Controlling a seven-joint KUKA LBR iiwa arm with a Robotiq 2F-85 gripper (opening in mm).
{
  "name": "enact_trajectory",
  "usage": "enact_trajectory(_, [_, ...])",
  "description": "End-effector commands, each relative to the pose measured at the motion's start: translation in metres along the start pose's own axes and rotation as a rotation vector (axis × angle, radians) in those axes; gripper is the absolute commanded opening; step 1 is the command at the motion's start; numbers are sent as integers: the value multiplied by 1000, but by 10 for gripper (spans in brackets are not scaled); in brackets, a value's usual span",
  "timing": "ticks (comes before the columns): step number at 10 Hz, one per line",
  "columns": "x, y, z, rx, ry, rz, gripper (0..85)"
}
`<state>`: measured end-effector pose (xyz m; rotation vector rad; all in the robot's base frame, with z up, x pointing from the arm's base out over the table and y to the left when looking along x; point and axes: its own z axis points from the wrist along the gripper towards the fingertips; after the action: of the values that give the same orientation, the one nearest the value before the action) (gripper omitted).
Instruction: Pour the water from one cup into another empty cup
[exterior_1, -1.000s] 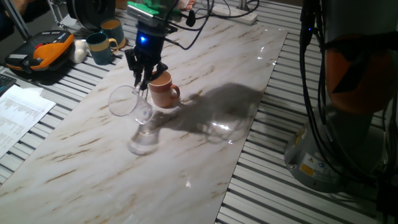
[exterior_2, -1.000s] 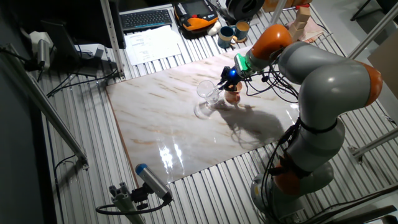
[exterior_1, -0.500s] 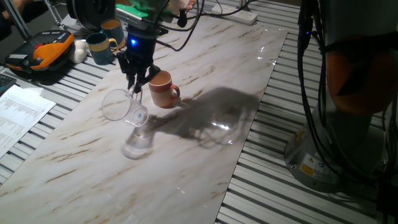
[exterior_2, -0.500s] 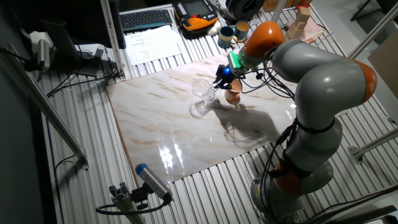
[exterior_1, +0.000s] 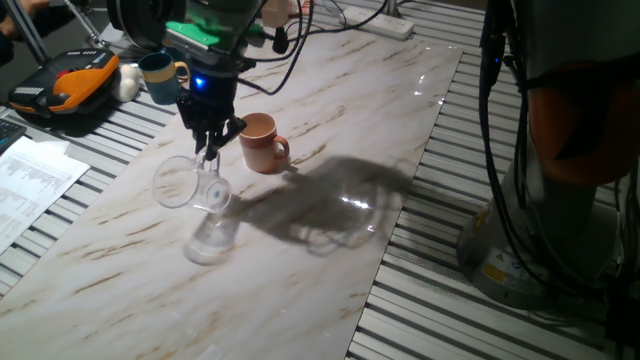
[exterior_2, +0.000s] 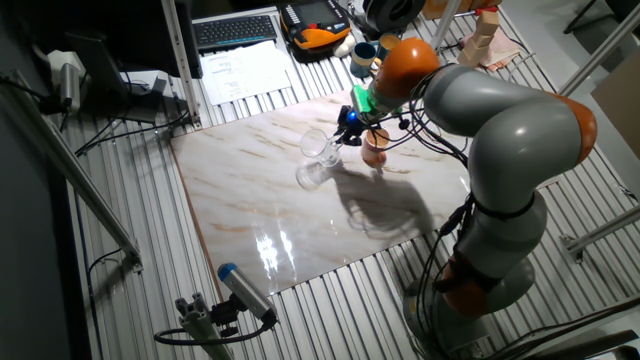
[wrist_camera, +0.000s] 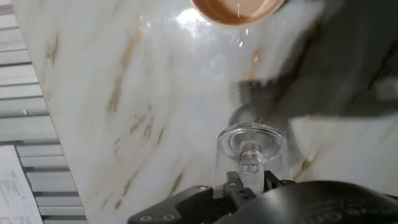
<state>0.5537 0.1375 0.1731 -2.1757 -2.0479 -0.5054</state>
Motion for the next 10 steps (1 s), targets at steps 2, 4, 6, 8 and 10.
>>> enact_trajectory(2, [3, 0, 3, -13, 7, 8, 0])
enact_trajectory(4, [2, 1, 8, -49, 47, 30, 0])
enact_trajectory(6, [4, -3, 15, -81, 70, 51, 0])
enact_trajectory(8, [6, -6, 17, -96, 65, 62, 0])
enact_trajectory(10, [8, -10, 21, -118, 77, 77, 0])
